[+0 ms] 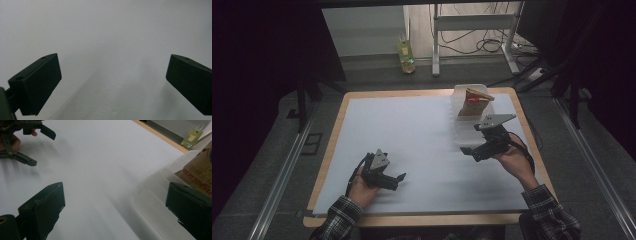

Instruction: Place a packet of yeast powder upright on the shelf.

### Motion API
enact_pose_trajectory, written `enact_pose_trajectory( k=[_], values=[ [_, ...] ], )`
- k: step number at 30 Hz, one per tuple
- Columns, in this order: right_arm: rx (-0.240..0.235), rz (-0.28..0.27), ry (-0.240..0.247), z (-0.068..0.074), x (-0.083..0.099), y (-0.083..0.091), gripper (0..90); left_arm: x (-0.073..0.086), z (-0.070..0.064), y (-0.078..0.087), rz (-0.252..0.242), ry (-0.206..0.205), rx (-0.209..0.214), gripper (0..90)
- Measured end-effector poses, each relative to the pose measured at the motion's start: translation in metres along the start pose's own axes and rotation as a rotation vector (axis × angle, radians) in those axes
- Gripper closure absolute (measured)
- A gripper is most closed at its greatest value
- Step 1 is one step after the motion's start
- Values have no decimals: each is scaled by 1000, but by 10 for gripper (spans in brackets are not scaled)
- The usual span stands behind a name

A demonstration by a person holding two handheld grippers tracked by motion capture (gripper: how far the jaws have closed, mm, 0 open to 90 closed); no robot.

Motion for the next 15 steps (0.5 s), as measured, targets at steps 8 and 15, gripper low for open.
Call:
enact_pose_trajectory(
  k=[8, 15],
  values=[
    [-25, 2, -16, 9, 15, -5, 16, 0, 0, 0, -2, 2, 1, 2],
    [-50, -12, -16, 21, 24, -9, 11, 0, 0, 0, -3, 1, 1, 2]
  ],
)
Point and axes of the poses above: each handheld gripper's, and its own axes: y roughly backward along the jaws, x roughly out of its underside, z roughly to its left, the point moved 10 cm from there along -y, roughly forward along the jaws, and after that the axes turned 5 degrees about x, right-handed, at the moved point
